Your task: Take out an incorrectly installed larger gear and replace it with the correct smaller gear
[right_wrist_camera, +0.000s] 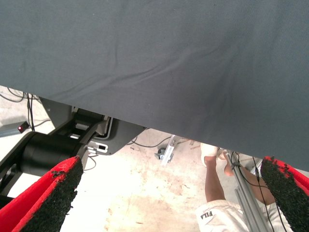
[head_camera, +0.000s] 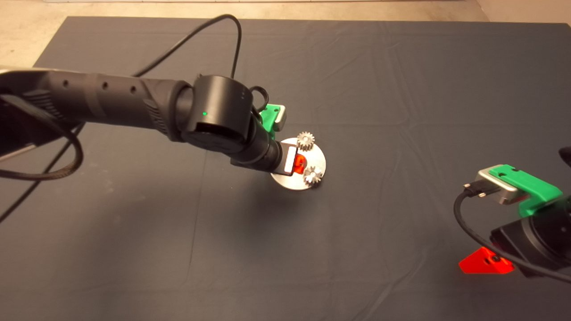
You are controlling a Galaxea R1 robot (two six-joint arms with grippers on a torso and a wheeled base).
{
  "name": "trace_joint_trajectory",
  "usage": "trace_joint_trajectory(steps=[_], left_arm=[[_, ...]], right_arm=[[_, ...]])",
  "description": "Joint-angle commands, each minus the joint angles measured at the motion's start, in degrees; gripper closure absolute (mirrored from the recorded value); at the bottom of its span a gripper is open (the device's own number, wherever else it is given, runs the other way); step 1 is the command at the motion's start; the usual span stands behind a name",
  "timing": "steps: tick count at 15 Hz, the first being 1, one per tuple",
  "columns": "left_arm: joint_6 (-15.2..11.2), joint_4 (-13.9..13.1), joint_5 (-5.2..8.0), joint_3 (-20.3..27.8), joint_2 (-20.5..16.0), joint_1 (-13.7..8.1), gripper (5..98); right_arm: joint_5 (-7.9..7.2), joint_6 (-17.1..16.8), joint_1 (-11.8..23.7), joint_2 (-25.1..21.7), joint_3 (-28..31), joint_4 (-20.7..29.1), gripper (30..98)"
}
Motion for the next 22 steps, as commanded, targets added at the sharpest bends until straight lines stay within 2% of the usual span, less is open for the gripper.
trace_joint_trajectory(steps=[1, 4, 7, 9, 13, 16, 22], left_arm=[[1.09, 0.97, 0.02, -1.16, 0.63, -0.1, 6.1], [2.49, 0.97, 0.02, -2.11, 0.54, -0.1, 6.1], [2.57, 1.23, 0.11, -2.39, 0.54, -0.1, 6.1], [2.57, 2.86, 0.46, -2.64, 0.6, -0.01, 6.1], [2.66, 3.86, 0.46, -4.04, 0.72, 1.58, 6.1], [2.83, 4.13, 0.46, -4.74, 0.72, 1.92, 6.1], [4.94, 4.22, 0.46, -6.06, 0.81, 3.06, 6.1]], right_arm=[[-7.18, 0.28, 0.97, 0.02, 0.24, -1.56, 30.8], [-7.18, 0.28, 0.99, 0.02, 0.23, -1.49, 30.8], [-7.18, 0.29, 0.9, 0.02, 0.15, -1.56, 30.8], [-7.18, 0.36, 0.94, 0.02, 0.18, -1.52, 30.8], [-7.18, 0.36, 0.98, 0.02, 0.15, -1.58, 30.8], [-7.18, 0.29, 0.98, 0.02, 0.15, -1.58, 30.8], [-7.18, 0.28, 0.97, 0.02, 0.15, -1.58, 30.8]])
